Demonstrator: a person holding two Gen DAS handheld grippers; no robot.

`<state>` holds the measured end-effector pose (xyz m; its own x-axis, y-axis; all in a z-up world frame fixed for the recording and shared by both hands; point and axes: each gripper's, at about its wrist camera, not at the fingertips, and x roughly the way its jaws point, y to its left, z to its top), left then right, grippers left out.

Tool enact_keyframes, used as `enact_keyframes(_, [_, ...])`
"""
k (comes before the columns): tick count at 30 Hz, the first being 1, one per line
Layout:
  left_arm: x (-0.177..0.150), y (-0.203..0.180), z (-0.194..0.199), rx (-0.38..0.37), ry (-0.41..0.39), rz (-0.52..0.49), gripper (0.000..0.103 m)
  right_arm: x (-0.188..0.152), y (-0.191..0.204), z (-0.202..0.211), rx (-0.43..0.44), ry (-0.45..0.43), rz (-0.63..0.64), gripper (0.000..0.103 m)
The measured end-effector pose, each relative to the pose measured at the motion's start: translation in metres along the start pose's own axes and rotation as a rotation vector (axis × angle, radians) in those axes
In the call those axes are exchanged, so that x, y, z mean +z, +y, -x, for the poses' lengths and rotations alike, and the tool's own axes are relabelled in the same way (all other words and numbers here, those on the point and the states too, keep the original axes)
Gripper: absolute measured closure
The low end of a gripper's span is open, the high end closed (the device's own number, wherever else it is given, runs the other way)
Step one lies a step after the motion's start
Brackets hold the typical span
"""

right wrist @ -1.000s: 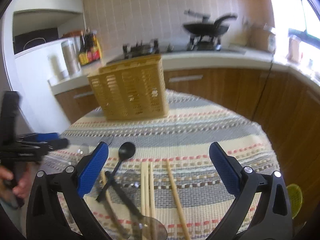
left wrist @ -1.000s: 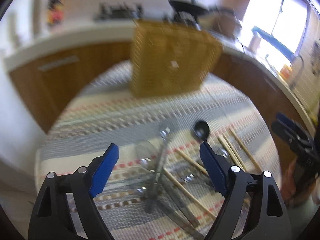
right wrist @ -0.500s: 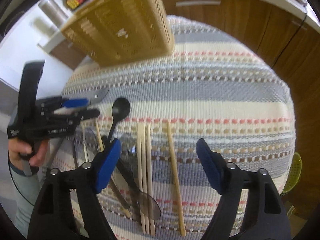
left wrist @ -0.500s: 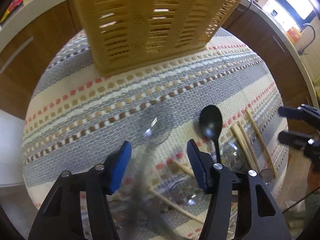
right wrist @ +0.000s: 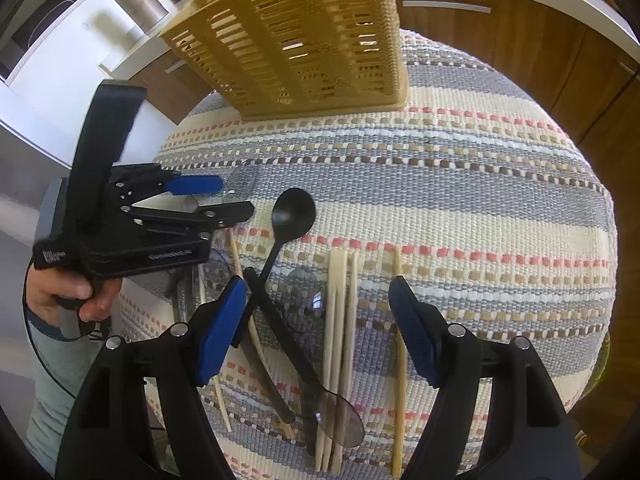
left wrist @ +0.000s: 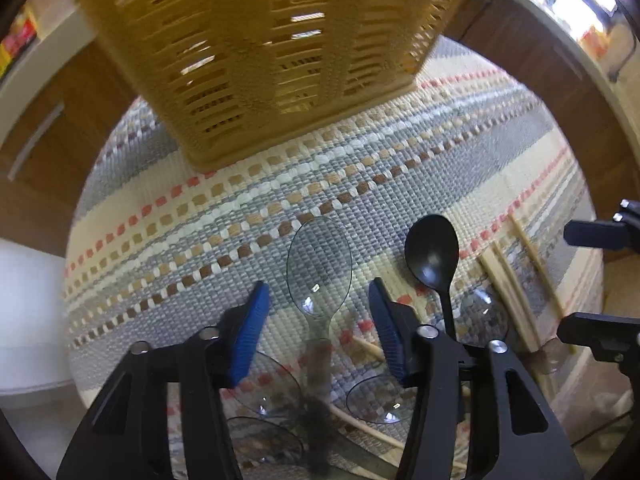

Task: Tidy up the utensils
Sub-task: 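Grasp the black spoon with the right tool while the left tool grasps a clear plastic spoon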

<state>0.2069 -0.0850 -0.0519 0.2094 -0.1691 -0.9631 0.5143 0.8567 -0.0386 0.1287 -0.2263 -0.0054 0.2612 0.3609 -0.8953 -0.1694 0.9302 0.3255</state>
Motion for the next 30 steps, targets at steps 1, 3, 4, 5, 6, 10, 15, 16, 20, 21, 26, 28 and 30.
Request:
enact_keyframes(1, [0.0, -0.003, -0.002, 0.025, 0.001, -0.006, 0.068, 0.001, 0.002, -0.002, 0.002, 0.003, 0.003, 0.033])
enact_keyframes(3, [0.002, -0.007, -0.002, 0.061, -0.002, -0.009, 0.074, 0.002, 0.005, -0.004, 0.001, 0.004, 0.017, 0.033])
enact_keyframes(4, [0.003, -0.007, -0.002, 0.048, -0.008, 0.001, 0.074, 0.003, 0.007, -0.006, 0.003, 0.006, 0.019, 0.033])
enact_keyframes(5, [0.003, -0.006, -0.001, 0.041, -0.02, 0.013, 0.074, 0.004, 0.009, -0.008, 0.007, 0.008, 0.018, 0.034])
enact_keyframes(6, [0.002, -0.005, 0.0, 0.041, -0.028, 0.02, 0.074, 0.005, 0.01, -0.01, 0.01, 0.01, 0.016, 0.035])
enact_keyframes(10, [-0.005, 0.01, 0.016, -0.011, -0.089, 0.085, 0.074, 0.015, 0.016, -0.025, 0.044, 0.046, -0.019, 0.045])
enact_keyframes(15, [-0.017, 0.028, 0.044, -0.034, -0.168, 0.143, 0.074, 0.03, 0.029, -0.053, 0.016, 0.103, -0.037, 0.068])
enact_keyframes(16, [-0.021, 0.034, 0.047, -0.041, -0.18, 0.15, 0.074, 0.032, 0.03, -0.058, 0.012, 0.117, -0.051, 0.07])
enact_keyframes(20, [-0.031, 0.043, 0.055, -0.037, -0.22, 0.168, 0.074, 0.039, 0.035, -0.072, -0.035, 0.152, -0.07, 0.075])
enact_keyframes(21, [-0.036, 0.049, 0.057, -0.028, -0.226, 0.17, 0.074, 0.04, 0.037, -0.076, -0.048, 0.159, -0.072, 0.077])
enact_keyframes(26, [-0.047, 0.059, 0.067, -0.068, -0.275, 0.184, 0.074, 0.038, 0.06, -0.087, -0.114, 0.156, 0.01, 0.099])
enact_keyframes(28, [-0.051, 0.058, 0.07, -0.073, -0.295, 0.186, 0.074, 0.034, 0.064, -0.087, -0.089, 0.141, 0.029, 0.099])
enact_keyframes(30, [-0.061, 0.06, 0.08, -0.092, -0.33, 0.199, 0.074, 0.032, 0.066, -0.079, -0.067, 0.093, 0.048, 0.099])
